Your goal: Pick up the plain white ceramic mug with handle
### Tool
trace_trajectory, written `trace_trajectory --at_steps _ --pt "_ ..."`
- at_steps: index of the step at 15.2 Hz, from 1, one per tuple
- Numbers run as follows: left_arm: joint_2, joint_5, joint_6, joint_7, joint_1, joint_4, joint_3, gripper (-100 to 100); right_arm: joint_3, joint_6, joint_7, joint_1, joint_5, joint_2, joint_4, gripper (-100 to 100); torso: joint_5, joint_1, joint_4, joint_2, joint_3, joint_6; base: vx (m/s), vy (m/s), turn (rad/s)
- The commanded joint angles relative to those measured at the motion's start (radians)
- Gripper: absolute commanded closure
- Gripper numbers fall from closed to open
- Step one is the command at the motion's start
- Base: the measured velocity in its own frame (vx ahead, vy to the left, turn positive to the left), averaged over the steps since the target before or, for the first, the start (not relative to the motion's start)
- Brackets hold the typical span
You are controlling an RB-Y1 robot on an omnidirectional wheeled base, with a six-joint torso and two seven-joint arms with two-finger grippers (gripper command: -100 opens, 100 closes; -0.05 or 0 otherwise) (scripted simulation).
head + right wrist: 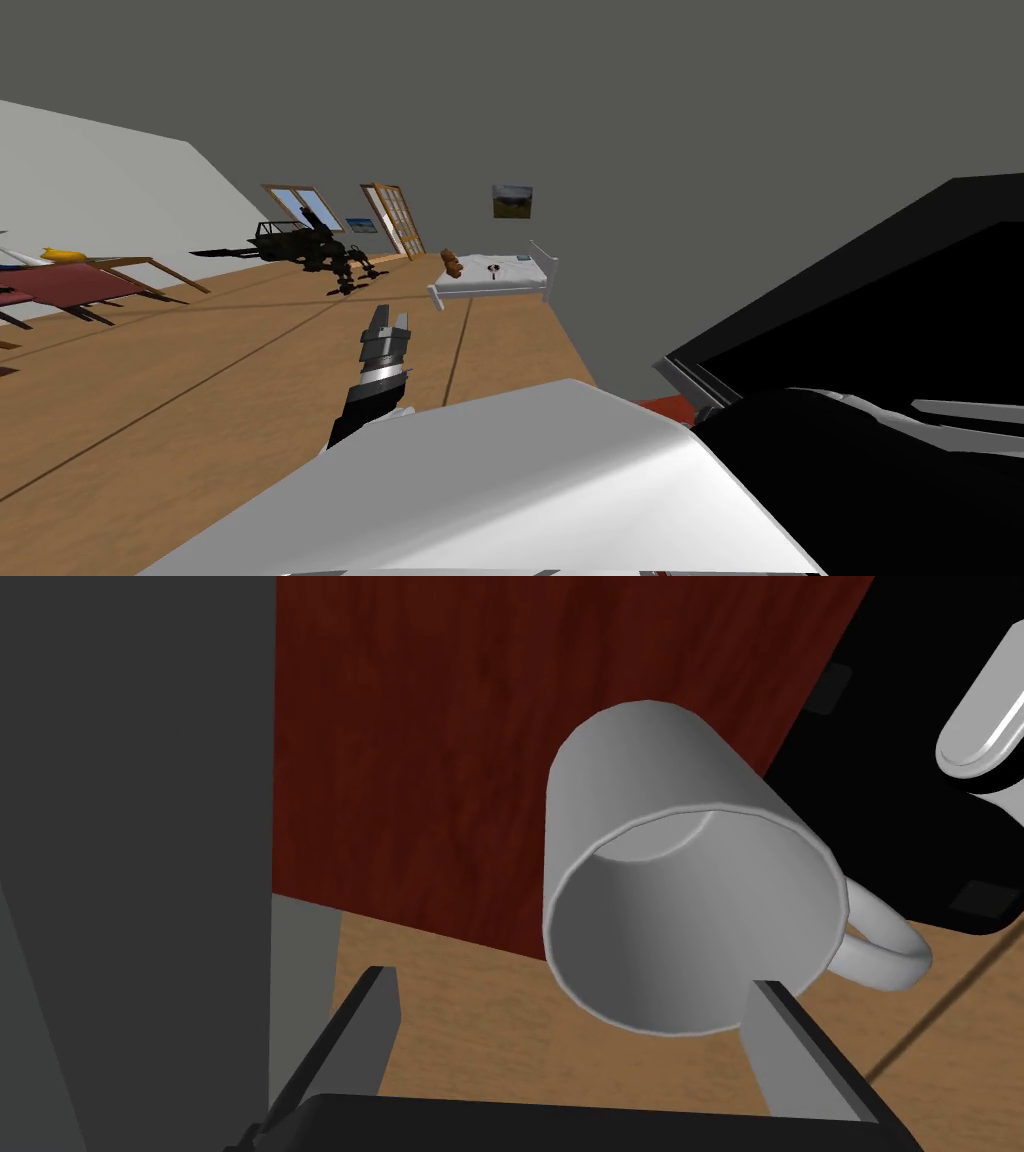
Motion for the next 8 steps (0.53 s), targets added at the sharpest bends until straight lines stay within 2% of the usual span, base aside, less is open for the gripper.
trace_trajectory --at_steps 1,2,3,4,8 --pt "0.0 0.0 0.0 0.0 0.0 0.0 0.0 0 0.002 0.017 0.007 0.001 0.007 0.033 0.01 -100 0.0 0.0 0.0 0.0 0.0 0.0 0.051 0.006 0.084" --pt "0.0 0.0 0.0 0.0 0.0 0.0 0.0 0 0.003 0.02 0.008 0.001 0.009 0.04 0.012 -100 -0.004 -0.002 0.0 -0.001 -0.001 -0.001 0.047 0.003 0.055" --pt "0.0 0.0 0.0 0.0 0.0 0.0 0.0 0 0.001 0.015 0.008 0.006 0.004 0.02 0.012 -100 -0.008 -0.003 0.0 -0.003 -0.001 -0.003 0.025 0.001 0.009" --pt "0.0 0.0 0.0 0.0 0.0 0.0 0.0 0 0.001 0.019 0.009 0.007 0.005 0.022 0.012 100 -0.01 -0.004 0.0 -0.003 -0.001 -0.003 0.008 0.003 0.0" --pt "0.0 0.0 0.0 0.0 0.0 0.0 0.0 0 0.001 0.019 0.009 0.006 0.005 0.022 0.012 100 -0.01 -0.006 0.001 -0.001 -0.001 -0.003 0.0 0.0 0.0"
